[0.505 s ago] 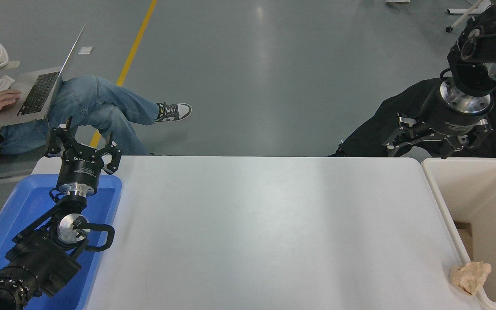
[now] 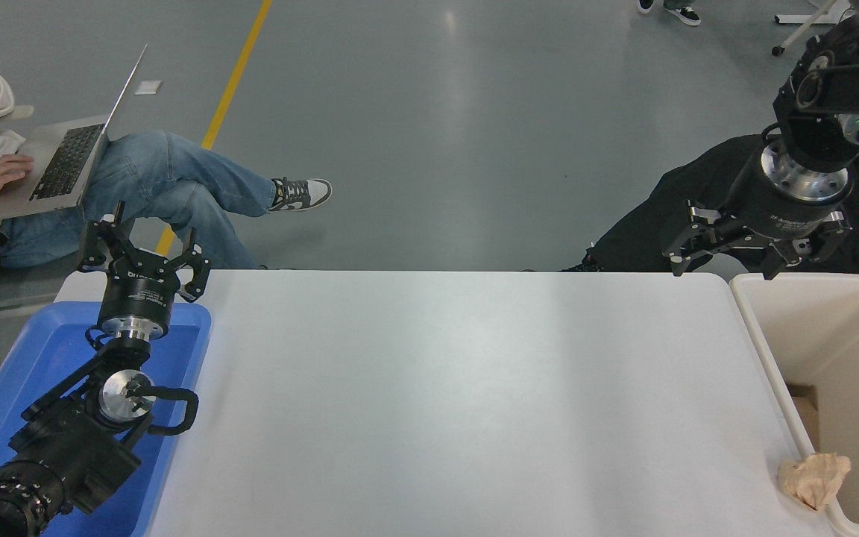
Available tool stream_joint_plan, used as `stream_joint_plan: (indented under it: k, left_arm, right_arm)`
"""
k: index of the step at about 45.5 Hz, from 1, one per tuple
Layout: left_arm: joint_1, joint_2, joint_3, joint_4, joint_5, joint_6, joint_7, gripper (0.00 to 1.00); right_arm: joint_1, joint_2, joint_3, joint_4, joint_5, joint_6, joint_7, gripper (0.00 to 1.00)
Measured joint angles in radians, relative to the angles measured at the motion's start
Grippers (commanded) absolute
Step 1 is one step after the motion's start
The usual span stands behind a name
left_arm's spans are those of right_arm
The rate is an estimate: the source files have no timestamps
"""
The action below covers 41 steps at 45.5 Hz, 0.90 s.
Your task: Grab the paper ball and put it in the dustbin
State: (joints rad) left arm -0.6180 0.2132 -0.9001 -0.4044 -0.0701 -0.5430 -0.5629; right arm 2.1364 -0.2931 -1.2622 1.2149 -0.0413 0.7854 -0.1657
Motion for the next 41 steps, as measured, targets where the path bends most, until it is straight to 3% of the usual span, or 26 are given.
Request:
stream_joint_plan:
  k: [41]
  left_arm:
    - [0.000, 0.000, 0.000, 0.001, 0.000, 0.000, 0.000, 0.99]
  right_arm:
    - [-0.018, -0.005, -0.027, -0.005, 0.036, 0.000, 0.000, 1.00]
